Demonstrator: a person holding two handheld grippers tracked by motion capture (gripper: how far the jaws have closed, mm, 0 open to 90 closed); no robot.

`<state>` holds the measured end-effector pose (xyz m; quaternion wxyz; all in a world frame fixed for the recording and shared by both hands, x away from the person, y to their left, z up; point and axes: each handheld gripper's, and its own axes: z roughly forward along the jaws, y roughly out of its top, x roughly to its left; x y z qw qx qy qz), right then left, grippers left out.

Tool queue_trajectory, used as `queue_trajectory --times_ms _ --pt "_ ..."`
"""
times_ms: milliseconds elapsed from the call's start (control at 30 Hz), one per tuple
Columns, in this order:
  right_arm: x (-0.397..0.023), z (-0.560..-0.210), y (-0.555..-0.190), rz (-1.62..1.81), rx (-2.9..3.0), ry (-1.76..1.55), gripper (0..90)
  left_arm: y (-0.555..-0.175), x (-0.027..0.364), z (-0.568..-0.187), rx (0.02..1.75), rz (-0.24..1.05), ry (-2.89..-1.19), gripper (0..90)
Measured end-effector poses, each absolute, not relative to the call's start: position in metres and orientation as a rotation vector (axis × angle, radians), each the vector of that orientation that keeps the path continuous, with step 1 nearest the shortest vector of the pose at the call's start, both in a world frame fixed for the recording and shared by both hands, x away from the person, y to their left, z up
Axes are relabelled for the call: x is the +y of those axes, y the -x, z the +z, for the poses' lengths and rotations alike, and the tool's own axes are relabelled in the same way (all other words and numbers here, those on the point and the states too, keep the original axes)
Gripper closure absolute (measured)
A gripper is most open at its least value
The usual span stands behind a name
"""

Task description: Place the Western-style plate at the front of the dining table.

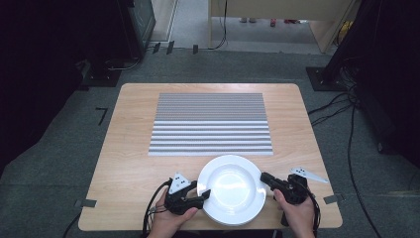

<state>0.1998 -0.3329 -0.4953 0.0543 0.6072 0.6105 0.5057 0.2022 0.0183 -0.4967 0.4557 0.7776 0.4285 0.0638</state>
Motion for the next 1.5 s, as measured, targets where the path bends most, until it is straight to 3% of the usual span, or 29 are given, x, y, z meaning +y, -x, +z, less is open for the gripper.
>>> queue_trajectory --times_ms 300,667,1500 --pt "-0.334 -0.501 -0.201 1.677 1.778 -1.967 81.0 -0.202 0.018 -0.497 1.054 0.166 -1.923 41.1" --pt "-0.330 -0.500 -0.200 1.685 1.767 -1.859 80.4 -0.201 0.017 -0.497 1.056 0.188 -1.919 41.8" --pt "-0.321 -0.499 -0.197 1.824 1.727 -1.760 79.0 -0.195 0.024 -0.490 1.071 0.237 -1.822 56.8"
